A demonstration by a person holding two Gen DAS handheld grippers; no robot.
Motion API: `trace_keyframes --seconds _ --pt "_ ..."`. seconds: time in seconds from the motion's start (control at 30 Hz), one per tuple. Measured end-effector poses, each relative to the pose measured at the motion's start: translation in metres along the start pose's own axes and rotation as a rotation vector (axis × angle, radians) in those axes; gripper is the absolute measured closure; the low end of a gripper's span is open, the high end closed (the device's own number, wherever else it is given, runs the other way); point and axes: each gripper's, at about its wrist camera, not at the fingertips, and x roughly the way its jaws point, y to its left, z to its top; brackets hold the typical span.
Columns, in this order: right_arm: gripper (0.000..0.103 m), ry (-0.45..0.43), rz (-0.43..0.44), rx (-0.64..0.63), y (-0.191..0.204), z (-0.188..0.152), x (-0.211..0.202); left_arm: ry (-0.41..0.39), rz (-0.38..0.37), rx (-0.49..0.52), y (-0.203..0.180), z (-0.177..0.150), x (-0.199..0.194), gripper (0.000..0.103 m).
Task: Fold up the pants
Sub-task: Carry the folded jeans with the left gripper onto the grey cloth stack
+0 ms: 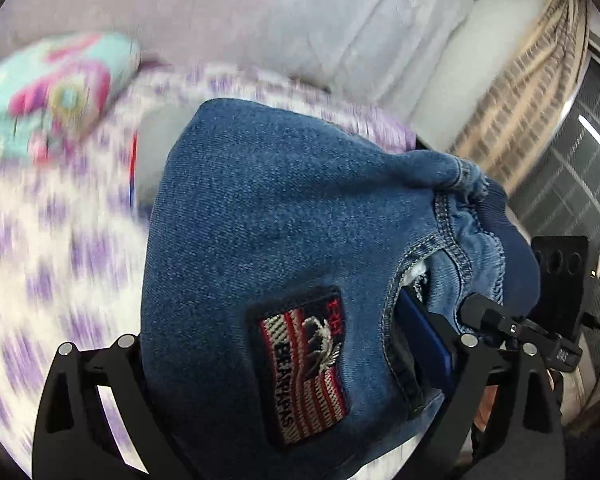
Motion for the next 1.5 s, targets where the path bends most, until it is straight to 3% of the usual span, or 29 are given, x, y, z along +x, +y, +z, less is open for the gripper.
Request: trace_keyframes --seconds 0.17,0.27,0.37,0.43,0.47,0.5,0.57,0.77,0.97,1.03,1.27,1.4,1.5 --pt "0.035 -0.062 -0.049 -0.088 -0.005 0.114 0.067 -0.09 0.031 -0.034 0.033 0.115 0.024 0.008" --pt "0.028 -0.064 -0.119 -0.121 -0.024 0.16 0.127 -0.093 0.055 -0.077 0.071 0.167 0.068 0.006" --pt "0.017 0.009 -0.256 -0.091 -0.066 0.17 0.2 0.003 0.055 -0.167 0.122 0.183 0.139 0.004" --pt "0.01 0.172 -0.414 -0.039 -0.117 0.153 0.268 0.169 0.133 -0.213 0.161 0.171 0.212 0.004" --pt "0.009 0.201 -0.433 -0.027 -0.136 0.144 0.284 0.213 0.162 -0.237 0.175 0.163 0.235 0.004" --pt "0.009 0.11 -0.389 -0.043 -0.143 0.14 0.277 0.171 0.109 -0.297 0.188 0.157 0.241 0.004" --pt "0.009 0.066 -0.359 -0.056 -0.141 0.142 0.261 0.142 0.067 -0.297 0.185 0.161 0.235 0.004" --pt "0.009 -0.089 -0.347 -0.134 -0.107 0.143 0.174 0.15 0.074 -0.276 0.177 0.164 0.191 0.005" --pt "0.004 -0.191 -0.325 -0.151 -0.07 0.094 0.043 -0.01 0.1 -0.145 0.123 0.13 0.069 0.005" --pt "0.004 -0.21 -0.32 -0.178 -0.054 0.066 0.0 -0.076 0.08 -0.089 0.091 0.101 0.013 0.005" --pt "0.004 -0.294 -0.285 -0.202 0.006 -0.009 -0.138 -0.219 0.048 0.086 -0.007 0.006 -0.127 0.005" --pt "0.004 -0.386 -0.246 -0.252 0.054 -0.031 -0.213 -0.316 0.038 0.171 -0.064 -0.03 -0.208 0.005" --pt "0.004 -0.503 -0.229 -0.368 0.102 -0.048 -0.274 -0.396 0.012 0.228 -0.103 -0.05 -0.266 0.005"
